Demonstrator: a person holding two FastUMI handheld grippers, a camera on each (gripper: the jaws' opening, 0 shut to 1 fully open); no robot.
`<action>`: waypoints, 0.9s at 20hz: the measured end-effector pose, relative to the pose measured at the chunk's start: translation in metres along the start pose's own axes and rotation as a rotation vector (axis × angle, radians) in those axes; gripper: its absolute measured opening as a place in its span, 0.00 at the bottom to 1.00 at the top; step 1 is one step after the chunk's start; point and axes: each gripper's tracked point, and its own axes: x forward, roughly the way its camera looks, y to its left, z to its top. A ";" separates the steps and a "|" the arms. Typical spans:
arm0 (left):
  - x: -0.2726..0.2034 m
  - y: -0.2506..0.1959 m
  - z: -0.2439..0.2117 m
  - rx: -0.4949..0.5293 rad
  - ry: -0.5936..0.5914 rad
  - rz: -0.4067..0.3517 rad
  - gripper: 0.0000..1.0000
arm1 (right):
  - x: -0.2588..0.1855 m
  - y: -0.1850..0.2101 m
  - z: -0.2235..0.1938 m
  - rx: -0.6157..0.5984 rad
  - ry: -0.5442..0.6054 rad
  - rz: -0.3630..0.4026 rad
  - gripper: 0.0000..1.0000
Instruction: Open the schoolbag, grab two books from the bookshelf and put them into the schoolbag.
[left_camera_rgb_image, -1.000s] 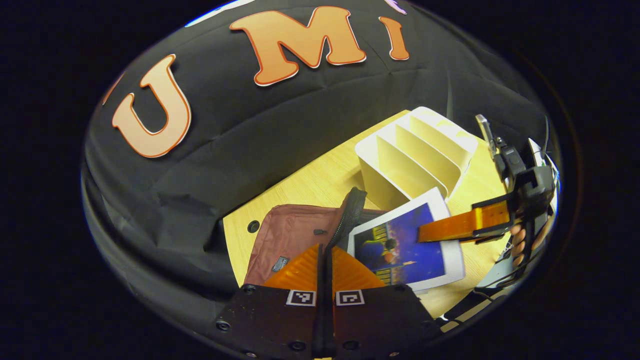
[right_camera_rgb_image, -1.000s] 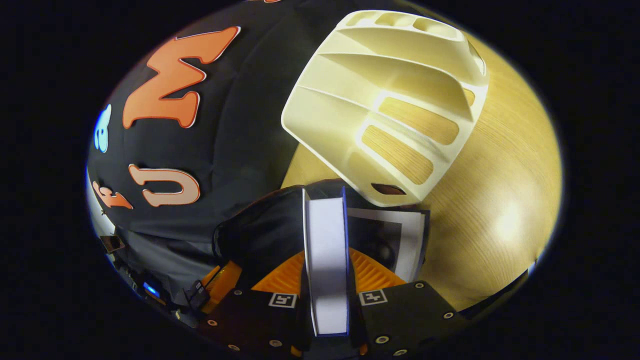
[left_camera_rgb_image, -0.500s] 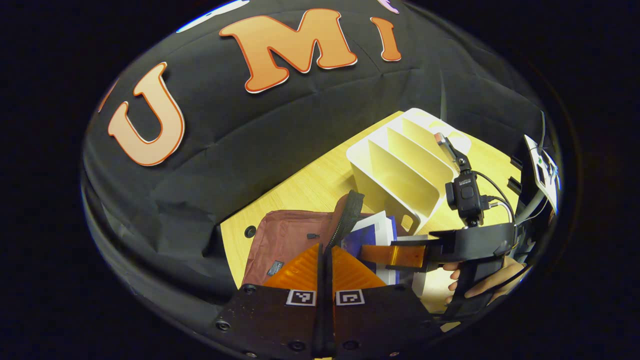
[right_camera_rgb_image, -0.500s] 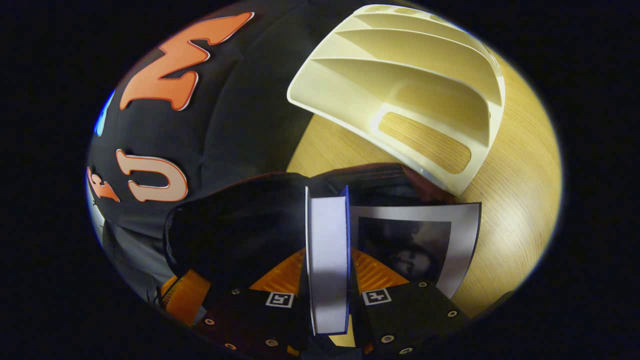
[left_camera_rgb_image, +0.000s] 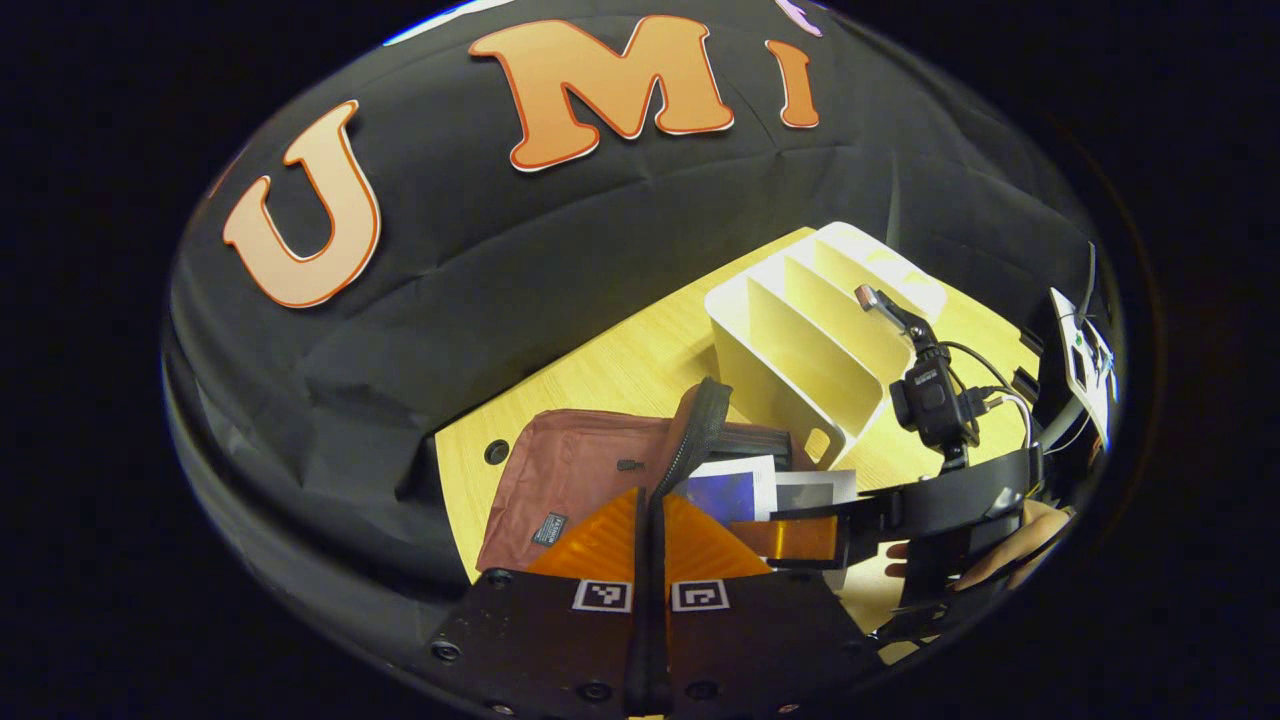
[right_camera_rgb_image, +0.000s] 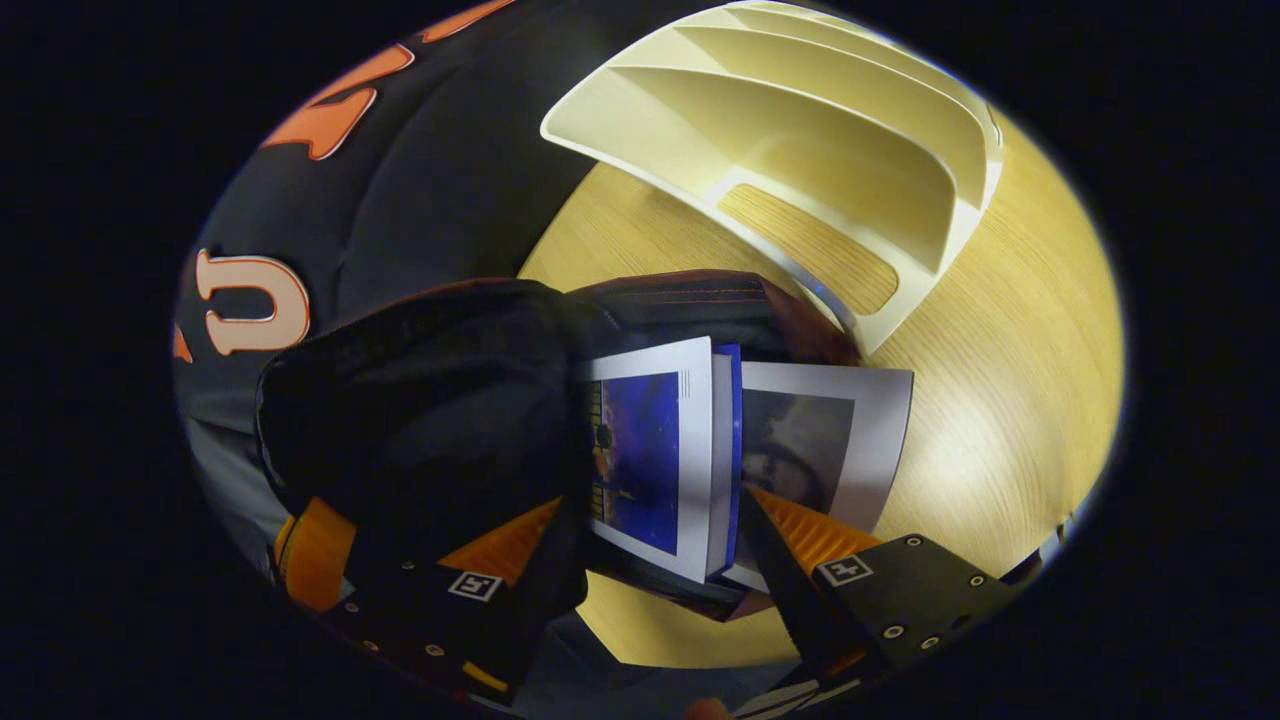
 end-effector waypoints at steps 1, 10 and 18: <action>0.000 -0.002 -0.002 -0.006 -0.001 -0.007 0.00 | -0.007 -0.004 0.002 -0.008 -0.005 -0.003 0.98; -0.013 -0.030 -0.008 -0.028 -0.020 -0.039 0.25 | -0.095 -0.084 0.059 -0.081 -0.122 -0.085 0.98; -0.030 -0.082 -0.005 -0.224 -0.068 0.012 0.99 | -0.134 -0.142 0.100 -0.196 -0.088 -0.123 0.98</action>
